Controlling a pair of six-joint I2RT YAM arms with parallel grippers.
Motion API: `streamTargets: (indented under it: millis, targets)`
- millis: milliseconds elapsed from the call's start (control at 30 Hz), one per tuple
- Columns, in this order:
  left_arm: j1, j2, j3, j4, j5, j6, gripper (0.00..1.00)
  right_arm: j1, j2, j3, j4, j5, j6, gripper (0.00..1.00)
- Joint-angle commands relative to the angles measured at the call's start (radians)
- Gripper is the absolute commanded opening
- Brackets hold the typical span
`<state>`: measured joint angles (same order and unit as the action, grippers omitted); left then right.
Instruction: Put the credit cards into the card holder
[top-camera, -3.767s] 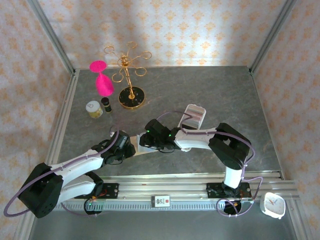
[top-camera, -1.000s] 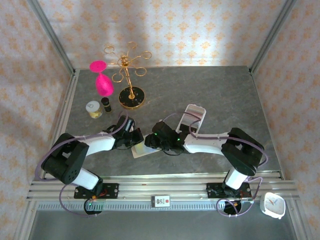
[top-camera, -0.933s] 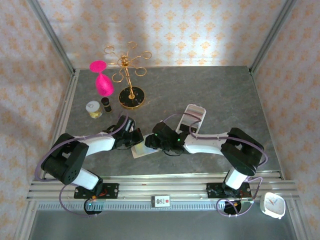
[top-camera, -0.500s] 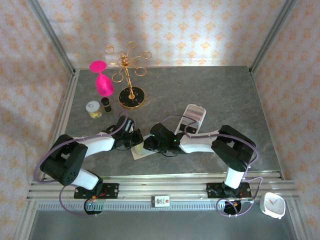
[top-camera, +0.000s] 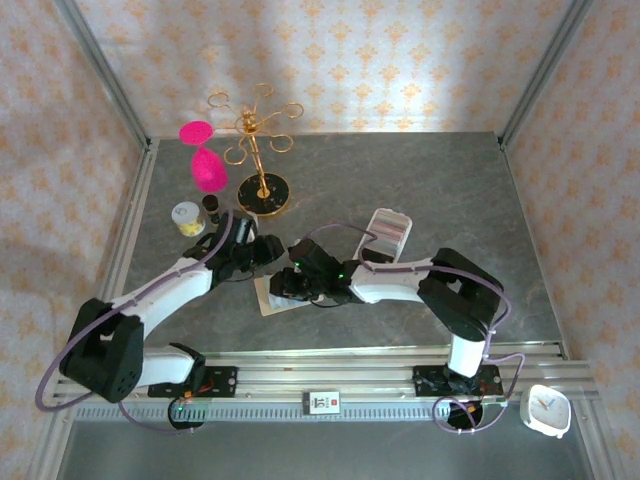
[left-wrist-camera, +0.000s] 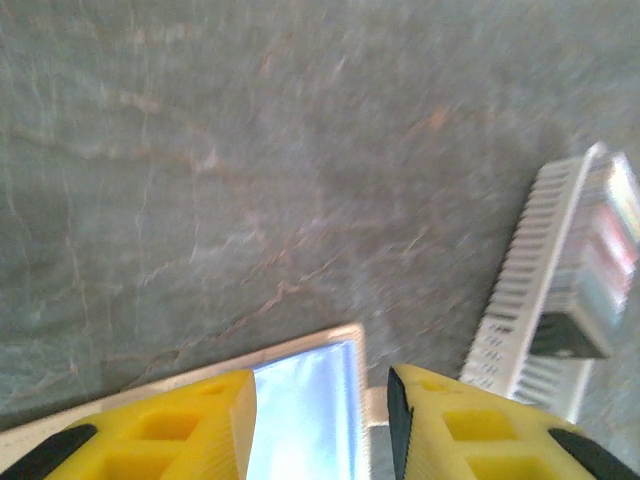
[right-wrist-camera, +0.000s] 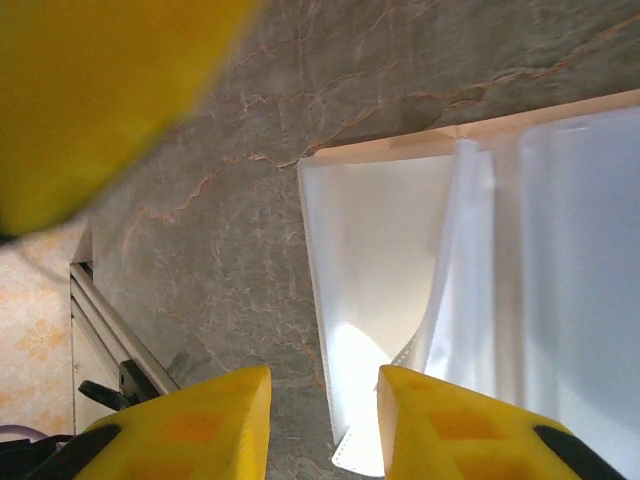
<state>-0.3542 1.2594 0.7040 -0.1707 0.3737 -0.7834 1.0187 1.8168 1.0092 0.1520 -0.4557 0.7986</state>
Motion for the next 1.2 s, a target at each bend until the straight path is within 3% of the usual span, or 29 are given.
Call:
streamTargets:
  millis: [0,233,333,633,967,1167]
  targets:
    - [0.020,-0.061,0.026,-0.072,-0.061,-0.010,0.41,0.008,0.045,0.042,0.003,-0.037,-0.041,0.33]
    - [0.024,-0.073,-0.037,-0.040,0.043,-0.052,0.29,0.030,0.142,0.137,-0.038,-0.090,-0.082,0.41]
    - [0.023,-0.069,-0.058,-0.041,0.061,-0.053,0.29,0.040,0.168,0.171,-0.063,-0.093,-0.102,0.54]
    - [0.023,-0.051,-0.107,-0.060,0.038,-0.041,0.27,0.054,0.142,0.150,-0.038,-0.086,-0.115,0.73]
    - [0.042,-0.135,-0.009,-0.155,-0.142,-0.029,0.29,0.062,0.037,0.070,0.015,-0.008,-0.116,0.73]
    - [0.055,-0.189,-0.014,-0.171,-0.193,-0.050,0.29,0.065,-0.036,0.032,0.045,0.018,-0.120,0.73]
